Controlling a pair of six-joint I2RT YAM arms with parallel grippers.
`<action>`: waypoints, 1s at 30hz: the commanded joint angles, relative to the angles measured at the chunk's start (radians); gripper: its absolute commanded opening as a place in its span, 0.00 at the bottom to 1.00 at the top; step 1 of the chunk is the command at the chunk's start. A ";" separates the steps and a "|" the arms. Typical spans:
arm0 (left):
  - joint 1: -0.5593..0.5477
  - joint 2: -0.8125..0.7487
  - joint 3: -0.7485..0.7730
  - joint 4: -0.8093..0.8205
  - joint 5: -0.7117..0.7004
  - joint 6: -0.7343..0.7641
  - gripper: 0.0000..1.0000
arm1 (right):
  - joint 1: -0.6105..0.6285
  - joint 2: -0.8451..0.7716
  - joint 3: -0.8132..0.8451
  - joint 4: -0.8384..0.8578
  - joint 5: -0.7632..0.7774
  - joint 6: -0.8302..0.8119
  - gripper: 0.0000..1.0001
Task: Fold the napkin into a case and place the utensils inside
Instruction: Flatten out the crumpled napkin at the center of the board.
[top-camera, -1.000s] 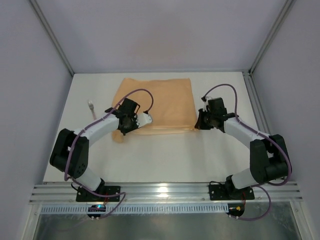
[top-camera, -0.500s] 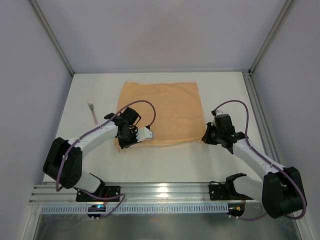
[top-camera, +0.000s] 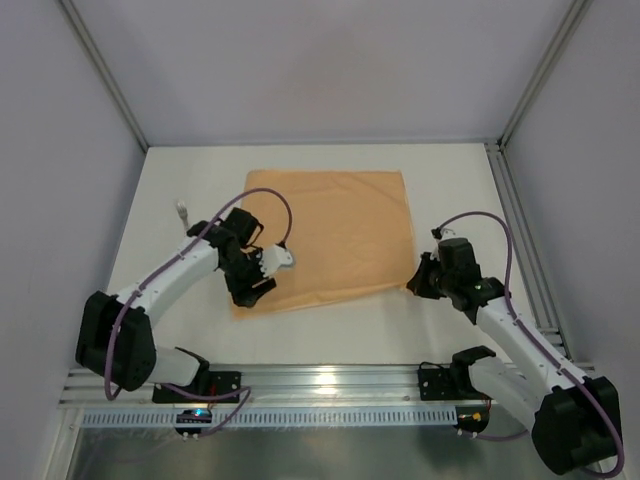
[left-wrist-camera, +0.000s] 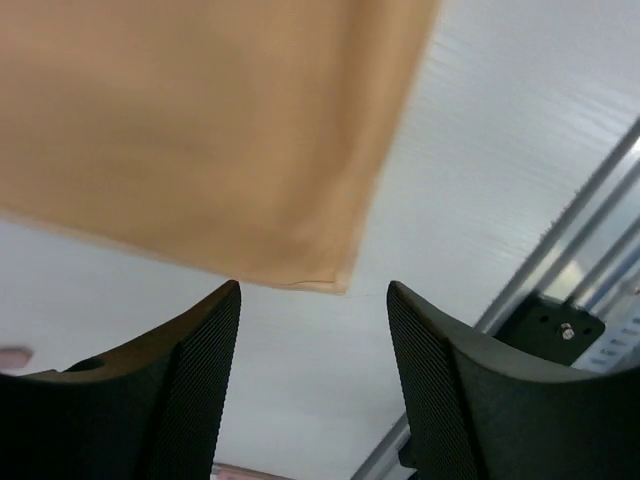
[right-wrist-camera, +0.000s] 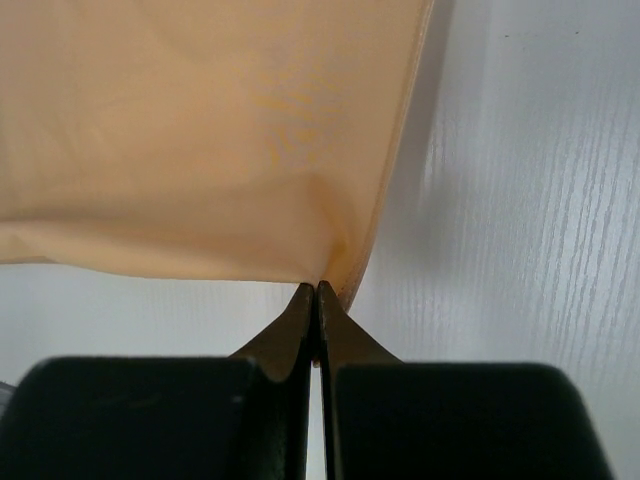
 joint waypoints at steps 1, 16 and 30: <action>0.171 -0.073 0.180 0.101 0.059 -0.131 0.64 | 0.007 -0.060 0.019 -0.060 -0.026 0.023 0.03; 0.279 0.543 0.665 0.408 -0.252 -0.598 0.53 | -0.010 -0.041 0.281 -0.094 0.236 -0.022 0.99; 0.281 0.850 0.905 0.378 -0.399 -0.627 0.35 | -0.197 0.966 0.838 0.268 -0.204 0.075 0.04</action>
